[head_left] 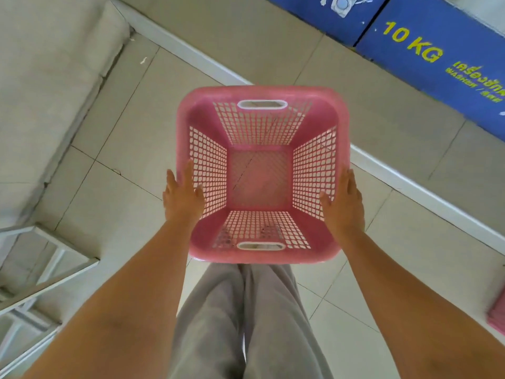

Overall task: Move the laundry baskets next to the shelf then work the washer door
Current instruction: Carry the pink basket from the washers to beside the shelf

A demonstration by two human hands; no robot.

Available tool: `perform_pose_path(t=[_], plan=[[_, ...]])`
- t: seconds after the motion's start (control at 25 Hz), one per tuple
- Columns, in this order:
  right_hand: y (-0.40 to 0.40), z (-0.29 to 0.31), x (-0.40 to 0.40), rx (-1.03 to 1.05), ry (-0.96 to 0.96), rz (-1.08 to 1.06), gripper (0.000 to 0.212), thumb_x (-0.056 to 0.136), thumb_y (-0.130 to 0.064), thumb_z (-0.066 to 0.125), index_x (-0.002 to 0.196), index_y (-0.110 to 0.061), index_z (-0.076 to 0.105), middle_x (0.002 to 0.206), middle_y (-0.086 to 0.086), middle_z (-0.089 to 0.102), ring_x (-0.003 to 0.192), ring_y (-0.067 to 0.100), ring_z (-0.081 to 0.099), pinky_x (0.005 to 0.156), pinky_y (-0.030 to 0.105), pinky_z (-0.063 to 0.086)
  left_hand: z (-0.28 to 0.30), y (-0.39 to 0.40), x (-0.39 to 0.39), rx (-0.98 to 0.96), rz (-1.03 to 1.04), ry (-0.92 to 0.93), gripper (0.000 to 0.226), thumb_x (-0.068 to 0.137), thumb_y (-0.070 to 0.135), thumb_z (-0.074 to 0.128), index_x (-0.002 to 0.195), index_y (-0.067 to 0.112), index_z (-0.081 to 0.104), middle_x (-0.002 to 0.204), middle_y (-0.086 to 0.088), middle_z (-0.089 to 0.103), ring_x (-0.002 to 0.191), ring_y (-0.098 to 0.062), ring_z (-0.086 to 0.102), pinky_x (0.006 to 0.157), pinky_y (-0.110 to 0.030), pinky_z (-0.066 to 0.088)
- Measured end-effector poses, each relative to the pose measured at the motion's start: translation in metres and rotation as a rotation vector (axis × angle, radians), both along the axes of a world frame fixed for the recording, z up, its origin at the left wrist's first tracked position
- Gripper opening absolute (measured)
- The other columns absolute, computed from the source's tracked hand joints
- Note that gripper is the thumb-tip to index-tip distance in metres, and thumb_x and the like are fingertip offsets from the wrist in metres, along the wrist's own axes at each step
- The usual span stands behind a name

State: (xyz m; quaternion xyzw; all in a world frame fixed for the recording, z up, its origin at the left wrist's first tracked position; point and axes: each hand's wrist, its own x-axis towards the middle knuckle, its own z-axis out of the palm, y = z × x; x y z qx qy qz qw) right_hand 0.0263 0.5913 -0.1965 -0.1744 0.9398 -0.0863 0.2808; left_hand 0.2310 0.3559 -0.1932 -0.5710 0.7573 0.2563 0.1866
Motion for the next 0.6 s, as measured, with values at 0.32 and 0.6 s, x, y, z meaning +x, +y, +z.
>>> perform_pose_path(t=[0.32, 0.6], plan=[[0.010, -0.043, -0.012, -0.147, 0.064, 0.003, 0.073, 0.098, -0.020, 0.041, 0.148, -0.042, -0.007, 0.160, 0.004, 0.012, 0.111, 0.034, 0.060, 0.075, 0.048, 0.058, -0.046, -0.013, 0.009, -0.105, 0.010, 0.178, 0.070, 0.093, 0.007, 0.043, 0.148, 0.044, 0.020, 0.152, -0.009, 0.025, 0.119, -0.038, 0.052, 0.091, -0.053, 0.052], [0.001, 0.004, 0.014, -0.190, 0.071, 0.002, 0.073, 0.097, -0.014, 0.040, 0.150, -0.041, -0.001, 0.158, 0.002, 0.018, 0.102, 0.029, 0.062, 0.067, 0.037, 0.056, 0.005, -0.011, 0.037, -0.137, 0.080, 0.191, 0.068, 0.092, 0.007, 0.043, 0.149, 0.040, 0.026, 0.143, -0.009, 0.036, 0.111, -0.035, 0.056, 0.085, -0.048, 0.053]])
